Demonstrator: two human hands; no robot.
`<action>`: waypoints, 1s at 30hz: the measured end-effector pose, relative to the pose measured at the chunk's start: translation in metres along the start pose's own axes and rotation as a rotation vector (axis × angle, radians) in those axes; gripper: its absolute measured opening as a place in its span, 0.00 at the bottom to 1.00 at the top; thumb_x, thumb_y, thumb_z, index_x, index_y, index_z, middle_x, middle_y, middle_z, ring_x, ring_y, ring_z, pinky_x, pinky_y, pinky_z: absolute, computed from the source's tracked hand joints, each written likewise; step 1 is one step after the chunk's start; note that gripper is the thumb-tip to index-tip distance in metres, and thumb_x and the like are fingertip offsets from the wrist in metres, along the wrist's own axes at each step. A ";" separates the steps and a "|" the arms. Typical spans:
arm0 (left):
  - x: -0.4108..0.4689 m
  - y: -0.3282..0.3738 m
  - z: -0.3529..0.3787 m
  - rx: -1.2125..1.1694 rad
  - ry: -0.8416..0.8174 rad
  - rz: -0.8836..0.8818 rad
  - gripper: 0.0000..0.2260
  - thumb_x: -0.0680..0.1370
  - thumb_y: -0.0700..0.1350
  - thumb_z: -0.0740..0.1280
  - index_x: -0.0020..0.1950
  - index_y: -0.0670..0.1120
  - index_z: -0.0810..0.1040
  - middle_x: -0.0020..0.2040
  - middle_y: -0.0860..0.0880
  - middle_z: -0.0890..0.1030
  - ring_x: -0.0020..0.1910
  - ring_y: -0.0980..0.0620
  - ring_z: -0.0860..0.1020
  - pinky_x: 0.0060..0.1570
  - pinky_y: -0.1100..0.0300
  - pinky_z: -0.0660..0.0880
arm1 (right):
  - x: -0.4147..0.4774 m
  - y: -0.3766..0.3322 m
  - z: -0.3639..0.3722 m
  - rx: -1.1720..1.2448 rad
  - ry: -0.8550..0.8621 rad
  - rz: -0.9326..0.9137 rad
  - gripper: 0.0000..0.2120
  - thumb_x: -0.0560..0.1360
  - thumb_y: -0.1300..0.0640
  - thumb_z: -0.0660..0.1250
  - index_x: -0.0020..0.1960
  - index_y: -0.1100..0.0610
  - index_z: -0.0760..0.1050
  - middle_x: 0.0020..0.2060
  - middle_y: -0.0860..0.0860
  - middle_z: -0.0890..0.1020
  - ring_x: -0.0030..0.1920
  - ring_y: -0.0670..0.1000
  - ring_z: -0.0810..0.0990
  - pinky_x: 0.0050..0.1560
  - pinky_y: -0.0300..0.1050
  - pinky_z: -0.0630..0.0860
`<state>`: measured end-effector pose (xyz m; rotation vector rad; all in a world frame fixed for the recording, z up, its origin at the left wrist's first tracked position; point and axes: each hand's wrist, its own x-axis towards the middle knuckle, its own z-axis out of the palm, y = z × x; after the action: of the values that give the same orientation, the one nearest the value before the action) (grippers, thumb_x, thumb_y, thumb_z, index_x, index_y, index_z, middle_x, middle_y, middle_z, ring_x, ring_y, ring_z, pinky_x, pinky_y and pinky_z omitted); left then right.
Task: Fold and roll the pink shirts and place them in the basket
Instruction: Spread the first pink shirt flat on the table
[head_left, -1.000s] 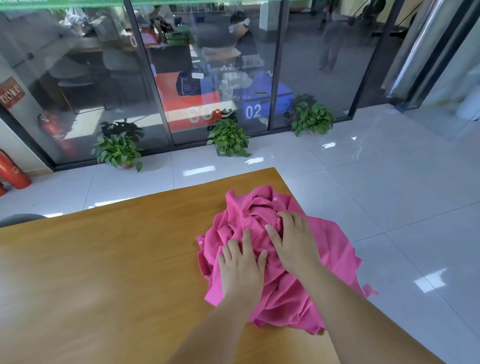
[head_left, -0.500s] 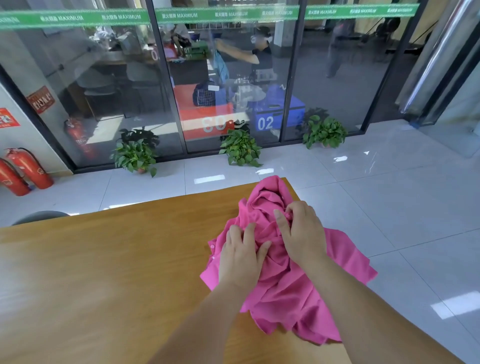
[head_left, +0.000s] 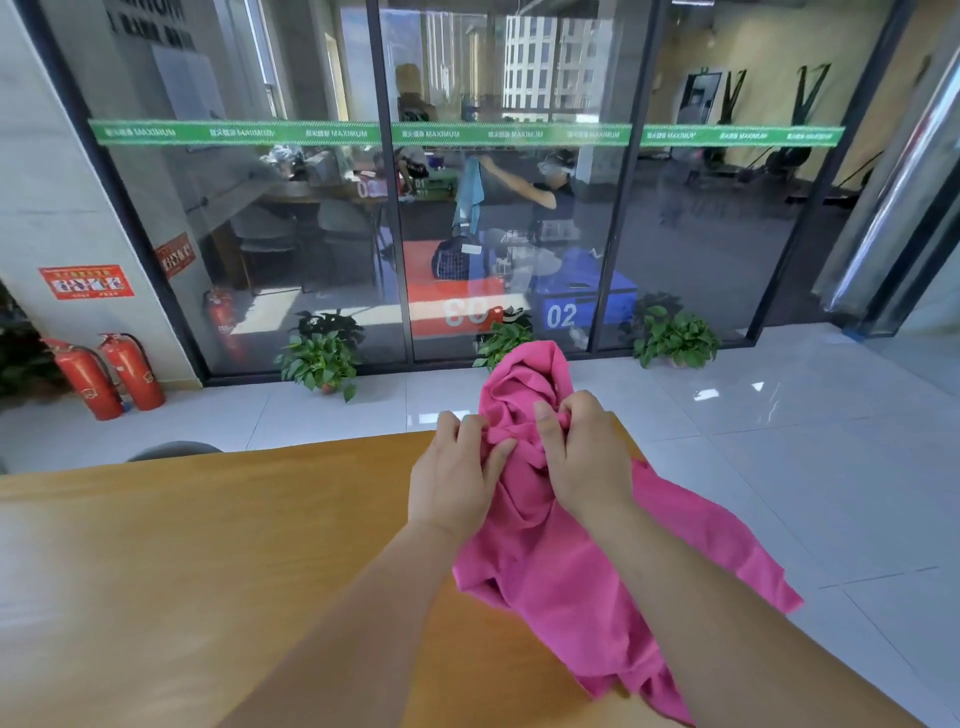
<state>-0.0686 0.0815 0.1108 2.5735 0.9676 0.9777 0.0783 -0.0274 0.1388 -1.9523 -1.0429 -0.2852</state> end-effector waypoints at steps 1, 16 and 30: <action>0.001 -0.009 -0.014 0.009 0.003 -0.002 0.25 0.83 0.70 0.50 0.61 0.51 0.71 0.54 0.51 0.69 0.41 0.45 0.77 0.35 0.52 0.75 | -0.001 -0.014 0.005 0.014 -0.005 -0.010 0.22 0.83 0.30 0.53 0.43 0.47 0.64 0.36 0.46 0.75 0.37 0.48 0.74 0.35 0.50 0.70; -0.042 -0.204 -0.242 0.183 0.141 -0.084 0.27 0.82 0.70 0.55 0.72 0.52 0.66 0.60 0.48 0.75 0.48 0.40 0.81 0.41 0.49 0.77 | -0.058 -0.261 0.123 0.084 -0.171 -0.208 0.27 0.80 0.24 0.49 0.47 0.47 0.64 0.40 0.45 0.74 0.38 0.48 0.73 0.36 0.50 0.66; -0.106 -0.375 -0.448 0.485 0.231 -0.267 0.31 0.83 0.68 0.57 0.79 0.49 0.65 0.61 0.43 0.76 0.51 0.35 0.81 0.42 0.46 0.74 | -0.101 -0.404 0.196 0.126 -0.233 -0.228 0.27 0.81 0.25 0.49 0.45 0.48 0.64 0.36 0.47 0.77 0.35 0.50 0.76 0.34 0.50 0.69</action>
<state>-0.6109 0.2860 0.2388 2.6232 1.7499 1.0869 -0.3287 0.1758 0.2080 -1.7841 -1.4048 -0.1137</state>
